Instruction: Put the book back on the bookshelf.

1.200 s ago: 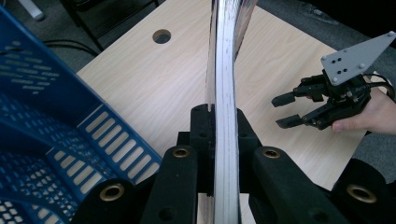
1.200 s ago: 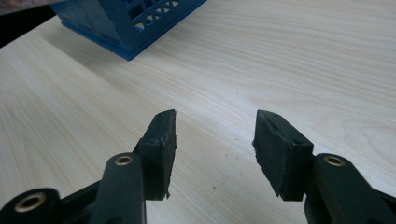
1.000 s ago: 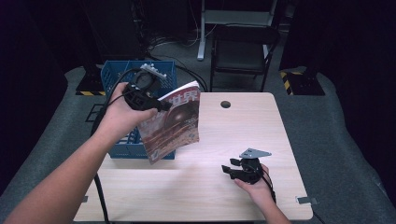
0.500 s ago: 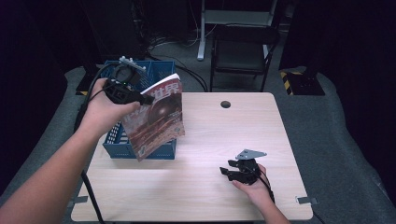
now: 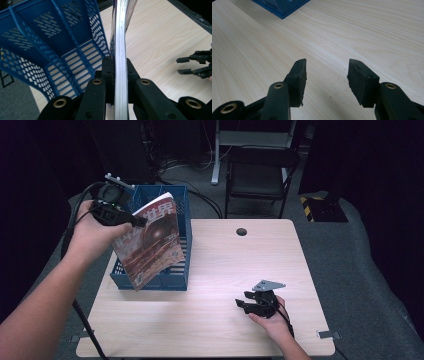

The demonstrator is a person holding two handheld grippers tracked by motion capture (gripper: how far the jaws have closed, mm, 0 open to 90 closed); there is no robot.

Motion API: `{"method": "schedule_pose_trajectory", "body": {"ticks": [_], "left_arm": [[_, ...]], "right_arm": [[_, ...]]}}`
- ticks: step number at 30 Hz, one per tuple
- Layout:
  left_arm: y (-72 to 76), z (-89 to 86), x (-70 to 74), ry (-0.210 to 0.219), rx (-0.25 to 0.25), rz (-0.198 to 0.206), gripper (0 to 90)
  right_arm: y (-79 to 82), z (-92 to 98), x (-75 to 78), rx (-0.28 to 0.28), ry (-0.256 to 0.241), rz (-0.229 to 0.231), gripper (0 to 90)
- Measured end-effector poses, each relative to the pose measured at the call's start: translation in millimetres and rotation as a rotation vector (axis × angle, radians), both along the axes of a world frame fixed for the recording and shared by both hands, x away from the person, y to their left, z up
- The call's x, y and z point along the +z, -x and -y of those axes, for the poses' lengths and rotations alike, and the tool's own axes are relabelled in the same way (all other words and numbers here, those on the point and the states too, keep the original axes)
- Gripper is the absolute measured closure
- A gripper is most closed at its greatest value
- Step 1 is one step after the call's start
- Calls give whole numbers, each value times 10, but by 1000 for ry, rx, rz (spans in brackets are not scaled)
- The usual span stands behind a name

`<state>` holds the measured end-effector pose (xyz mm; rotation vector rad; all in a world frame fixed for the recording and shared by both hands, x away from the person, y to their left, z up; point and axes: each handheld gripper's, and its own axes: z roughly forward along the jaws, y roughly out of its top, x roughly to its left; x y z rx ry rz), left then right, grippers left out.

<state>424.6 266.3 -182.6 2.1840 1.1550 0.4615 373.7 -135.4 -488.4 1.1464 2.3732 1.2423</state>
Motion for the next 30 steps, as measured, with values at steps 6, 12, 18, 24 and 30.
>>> {"method": "schedule_pose_trajectory", "body": {"ticks": [6,12,18,24,30], "left_arm": [[-20,-159,20,7,46,3,838],[-44,-312,7,11,90,3,837],[-79,-464,-9,15,134,-9,838],[-109,-589,-30,13,171,-20,838],[-132,-681,-48,19,195,-30,837]], "right_arm": [[-1,-1,-2,2,2,1,489],[0,-4,-5,3,3,2,489],[5,-7,-6,0,0,-4,489],[6,-10,-8,2,-1,-10,489],[4,-10,-9,0,-1,-11,489]]}}
